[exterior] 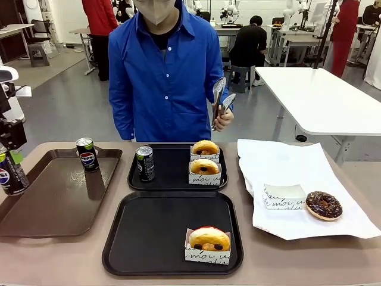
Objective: Set up donuts and drinks on trays.
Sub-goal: Pick up one Pepsi coke from the Handle tray and place it on the Flat Tray without a Pepsi coke.
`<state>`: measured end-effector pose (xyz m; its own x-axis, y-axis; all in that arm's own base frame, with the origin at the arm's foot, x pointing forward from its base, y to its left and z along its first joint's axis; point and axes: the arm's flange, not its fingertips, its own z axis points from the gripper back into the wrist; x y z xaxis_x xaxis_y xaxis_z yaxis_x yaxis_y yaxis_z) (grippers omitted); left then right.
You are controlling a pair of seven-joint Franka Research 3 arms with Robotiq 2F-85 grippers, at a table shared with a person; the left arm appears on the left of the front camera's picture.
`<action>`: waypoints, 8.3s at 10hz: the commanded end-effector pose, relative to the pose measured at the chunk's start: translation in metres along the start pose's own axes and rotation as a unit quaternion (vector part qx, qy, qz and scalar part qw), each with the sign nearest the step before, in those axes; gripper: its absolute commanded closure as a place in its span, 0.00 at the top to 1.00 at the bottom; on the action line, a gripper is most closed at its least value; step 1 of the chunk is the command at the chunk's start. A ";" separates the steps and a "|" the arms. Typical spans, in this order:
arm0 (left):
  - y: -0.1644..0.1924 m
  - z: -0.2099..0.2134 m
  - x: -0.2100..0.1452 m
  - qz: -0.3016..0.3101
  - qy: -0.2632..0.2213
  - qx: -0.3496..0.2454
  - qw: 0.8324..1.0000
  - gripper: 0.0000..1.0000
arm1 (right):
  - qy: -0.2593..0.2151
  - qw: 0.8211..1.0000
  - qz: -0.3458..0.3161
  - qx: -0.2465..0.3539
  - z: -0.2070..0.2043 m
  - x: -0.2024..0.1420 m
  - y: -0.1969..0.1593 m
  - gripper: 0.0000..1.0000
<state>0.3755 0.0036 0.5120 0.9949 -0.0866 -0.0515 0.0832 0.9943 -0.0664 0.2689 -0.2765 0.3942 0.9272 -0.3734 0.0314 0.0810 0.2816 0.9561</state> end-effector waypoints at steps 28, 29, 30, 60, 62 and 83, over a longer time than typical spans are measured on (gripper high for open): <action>-0.131 -0.014 -0.100 -0.343 -0.004 0.023 0.939 0.59 | 0.000 1.000 0.002 0.006 0.001 0.000 0.000 1.00; -0.128 -0.008 -0.092 -0.346 -0.012 0.020 0.938 0.59 | 0.000 1.000 0.002 0.006 0.001 0.000 0.000 1.00; -0.125 -0.003 -0.085 -0.347 -0.016 0.016 0.938 0.59 | 0.000 1.000 0.002 0.006 0.001 0.000 0.000 1.00; -0.165 -0.017 -0.081 -0.361 -0.035 0.034 0.931 0.59 | 0.000 1.000 0.002 0.006 0.001 0.000 0.000 1.00; -0.177 -0.015 -0.075 -0.363 -0.070 0.041 0.928 0.59 | 0.000 1.000 0.002 0.006 0.001 0.000 0.000 1.00; -0.292 -0.090 0.007 -0.277 -0.078 0.021 0.957 1.00 | 0.000 1.000 0.002 0.006 0.001 0.000 0.000 1.00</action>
<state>0.3702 -0.3083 0.4296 0.8052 -0.5813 0.1172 0.5845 0.8114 0.0089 0.2688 -0.2766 0.3942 0.9272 -0.3733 0.0311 0.0812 0.2813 0.9562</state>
